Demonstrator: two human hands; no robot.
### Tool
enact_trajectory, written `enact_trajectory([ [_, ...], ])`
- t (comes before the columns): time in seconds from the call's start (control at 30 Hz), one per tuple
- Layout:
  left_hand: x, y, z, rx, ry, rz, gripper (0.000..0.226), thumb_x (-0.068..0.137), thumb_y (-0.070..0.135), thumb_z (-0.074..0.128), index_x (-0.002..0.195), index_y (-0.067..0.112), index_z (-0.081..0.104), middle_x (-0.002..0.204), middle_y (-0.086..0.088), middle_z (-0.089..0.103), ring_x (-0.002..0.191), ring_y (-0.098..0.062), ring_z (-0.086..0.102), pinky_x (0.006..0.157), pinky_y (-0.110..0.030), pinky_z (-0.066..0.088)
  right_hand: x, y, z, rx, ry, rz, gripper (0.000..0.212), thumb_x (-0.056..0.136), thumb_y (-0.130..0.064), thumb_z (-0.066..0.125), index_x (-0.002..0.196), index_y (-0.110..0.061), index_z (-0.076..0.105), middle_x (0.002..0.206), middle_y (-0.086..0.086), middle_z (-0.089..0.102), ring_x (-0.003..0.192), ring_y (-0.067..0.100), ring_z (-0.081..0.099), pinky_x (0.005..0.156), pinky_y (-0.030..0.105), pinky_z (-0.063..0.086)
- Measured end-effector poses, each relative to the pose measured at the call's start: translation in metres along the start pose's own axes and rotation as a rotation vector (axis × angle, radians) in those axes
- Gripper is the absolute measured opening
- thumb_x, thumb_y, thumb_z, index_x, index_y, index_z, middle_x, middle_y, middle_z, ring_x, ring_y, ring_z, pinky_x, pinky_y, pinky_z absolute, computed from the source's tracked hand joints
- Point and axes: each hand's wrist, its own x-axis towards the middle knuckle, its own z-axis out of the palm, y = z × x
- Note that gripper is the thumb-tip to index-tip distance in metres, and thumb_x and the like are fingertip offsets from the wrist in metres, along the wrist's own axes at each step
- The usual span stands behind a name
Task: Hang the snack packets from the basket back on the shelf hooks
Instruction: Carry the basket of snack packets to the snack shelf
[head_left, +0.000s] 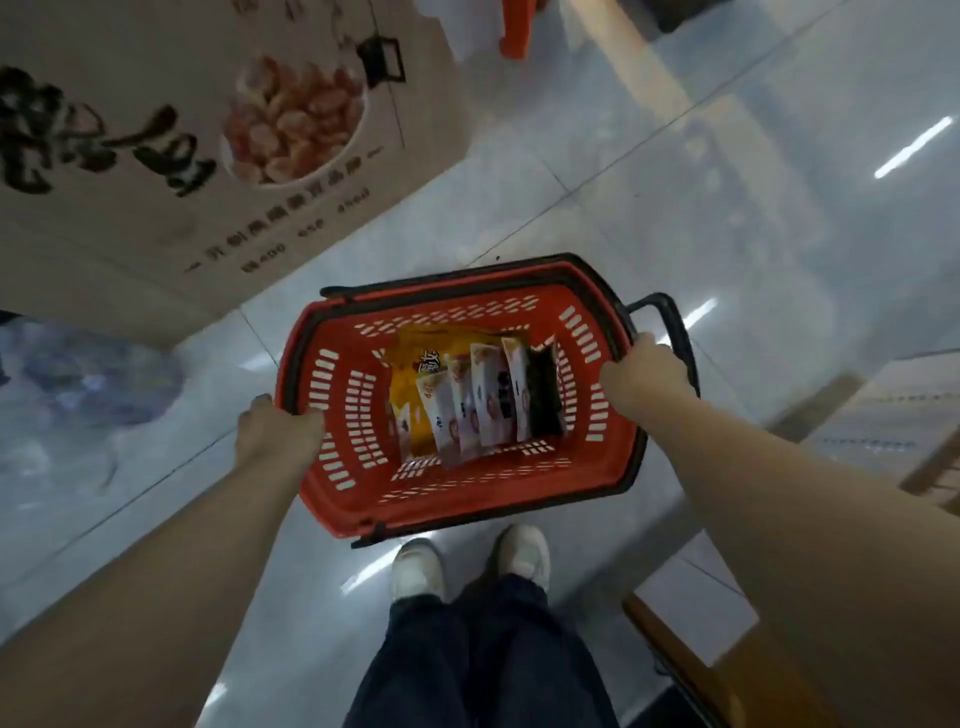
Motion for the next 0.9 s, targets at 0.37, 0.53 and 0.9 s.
enact_trajectory([
  [0.37, 0.094, -0.037, 0.085, -0.067, 0.177, -0.024, 0.073, 0.082, 0.044, 0.066, 0.139, 0.014, 0.033, 0.135, -0.018, 0.048, 0.115, -0.044, 0.055, 0.091, -0.059, 0.048, 0.089, 0.028, 0.078, 0.094, 0.152, 0.078, 0.067, 0.086, -0.02, 0.058, 0.142, -0.017, 0.022, 0.138, 0.016, 0.037, 0.121, 0.038, 0.045, 0.097, 0.057, 0.044],
  [0.53, 0.107, -0.037, 0.082, -0.064, 0.191, -0.063, 0.045, 0.096, 0.029, 0.054, 0.132, 0.004, 0.046, 0.125, -0.023, 0.058, 0.108, -0.043, 0.059, 0.089, -0.052, 0.049, 0.099, 0.032, 0.076, 0.112, 0.136, 0.073, 0.054, 0.088, -0.008, 0.057, 0.133, -0.017, 0.027, 0.131, 0.018, 0.043, 0.111, 0.04, 0.052, 0.088, 0.053, 0.05],
  [0.9, 0.101, -0.034, 0.039, -0.116, 0.162, -0.022, 0.038, 0.093, 0.025, 0.057, 0.12, -0.001, 0.058, 0.109, -0.025, 0.065, 0.095, -0.041, 0.063, 0.073, -0.042, 0.049, 0.073, 0.022, 0.042, 0.047, 0.046, 0.052, 0.058, 0.089, -0.01, 0.061, 0.135, -0.005, 0.026, 0.126, 0.023, 0.051, 0.106, 0.039, 0.057, 0.081, 0.046, 0.049],
])
